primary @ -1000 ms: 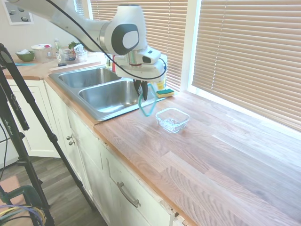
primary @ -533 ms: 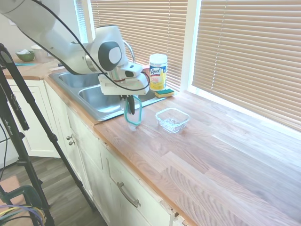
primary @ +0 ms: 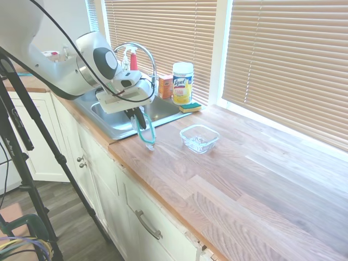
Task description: Uncover the lid of the food container
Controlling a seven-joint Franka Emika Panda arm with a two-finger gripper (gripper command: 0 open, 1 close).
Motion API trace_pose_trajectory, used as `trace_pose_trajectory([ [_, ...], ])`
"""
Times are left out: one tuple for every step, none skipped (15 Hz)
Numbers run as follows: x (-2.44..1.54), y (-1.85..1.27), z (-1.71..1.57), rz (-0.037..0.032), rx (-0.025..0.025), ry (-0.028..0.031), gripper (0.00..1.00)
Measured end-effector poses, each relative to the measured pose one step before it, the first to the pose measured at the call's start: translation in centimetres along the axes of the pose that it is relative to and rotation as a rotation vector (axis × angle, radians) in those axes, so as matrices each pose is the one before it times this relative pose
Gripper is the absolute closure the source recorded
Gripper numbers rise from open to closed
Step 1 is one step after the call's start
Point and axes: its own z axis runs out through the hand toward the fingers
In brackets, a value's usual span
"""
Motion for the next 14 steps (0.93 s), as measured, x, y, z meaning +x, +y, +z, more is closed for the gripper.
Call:
trace_pose_trajectory([
  [0.091, 0.178, 0.11, 0.01034, -0.00232, -0.00108, 0.0],
  [0.167, 0.268, 0.206, 0.01378, -0.00528, 0.00061, 0.0],
  [0.161, 0.29, 0.304, 0.01264, -0.00761, 0.00241, 0.0],
  [0.22, 0.298, 0.294, 0.01029, -0.00455, 0.00545, 0.0],
  [0.123, 0.121, 0.291, 0.00893, 0.00102, 0.00642, 0.0],
  [0.087, -0.007, 0.202, 0.0088, 0.00684, 0.00359, 0.0],
  [0.106, -0.088, 0.174, 0.00892, 0.00821, 0.00433, 0.0],
  [0.141, -0.222, 0.044, 0.00808, 0.00877, 0.00551, 0.0],
  [0.276, -0.29, -0.078, 0.00388, 0.00792, 0.01515, 0.0],
  [0.32, -0.253, 0.019, 0.00703, 0.00064, 0.01486, 0.0],
  [0.301, -0.167, 0.107, 0.00733, -0.00059, 0.00956, 0.0],
  [0.233, -0.237, 0.215, 0.008, 0.00119, 0.00134, 0.0],
  [0.013, -0.232, 0.171, 0.0027, 0.00288, -0.00179, 0.0],
  [-0.227, -0.286, 0.106, 0.00222, 0.00582, -0.00642, 0.0],
])
